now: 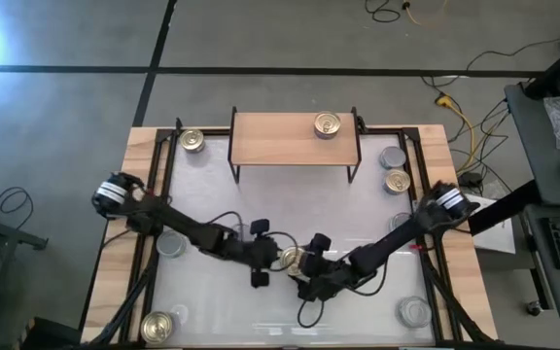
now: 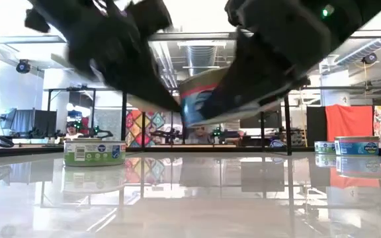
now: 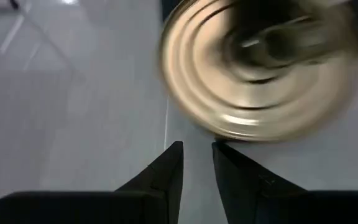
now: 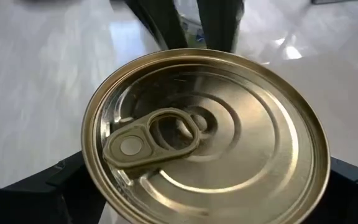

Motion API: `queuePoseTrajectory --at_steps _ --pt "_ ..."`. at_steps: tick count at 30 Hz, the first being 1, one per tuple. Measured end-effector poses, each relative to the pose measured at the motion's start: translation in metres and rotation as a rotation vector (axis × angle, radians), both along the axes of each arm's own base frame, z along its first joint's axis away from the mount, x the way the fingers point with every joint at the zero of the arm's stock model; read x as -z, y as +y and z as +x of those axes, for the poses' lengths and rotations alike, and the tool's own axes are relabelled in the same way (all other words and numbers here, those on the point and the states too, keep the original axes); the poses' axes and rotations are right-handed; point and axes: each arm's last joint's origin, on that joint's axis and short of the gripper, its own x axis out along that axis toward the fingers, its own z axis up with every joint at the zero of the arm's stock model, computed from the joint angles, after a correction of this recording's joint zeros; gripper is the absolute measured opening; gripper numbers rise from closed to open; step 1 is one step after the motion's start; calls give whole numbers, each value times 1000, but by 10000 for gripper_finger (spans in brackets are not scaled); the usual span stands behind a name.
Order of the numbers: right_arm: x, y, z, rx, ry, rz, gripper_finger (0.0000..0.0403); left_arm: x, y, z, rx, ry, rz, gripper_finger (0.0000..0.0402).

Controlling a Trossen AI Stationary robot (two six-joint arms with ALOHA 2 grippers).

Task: Stack canned seafood by type on shelf
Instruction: Put the blue-pink tuna can on the shelf aligned with the other blue-pink tuna can

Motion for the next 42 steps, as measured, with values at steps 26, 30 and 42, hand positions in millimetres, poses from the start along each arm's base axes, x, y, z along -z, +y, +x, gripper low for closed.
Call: queuePoseTrajectory --at_steps 26,30,42 --pt "-157 -207 -68 -1 45 -190 373 -64 26 -67 118 -376 -81 75" --pt "-157 -234 -73 -25 54 -184 373 -69 52 -57 102 -383 -82 75" --pt "-139 -266 -84 -10 81 -103 373 -97 129 -36 153 -400 -89 75"
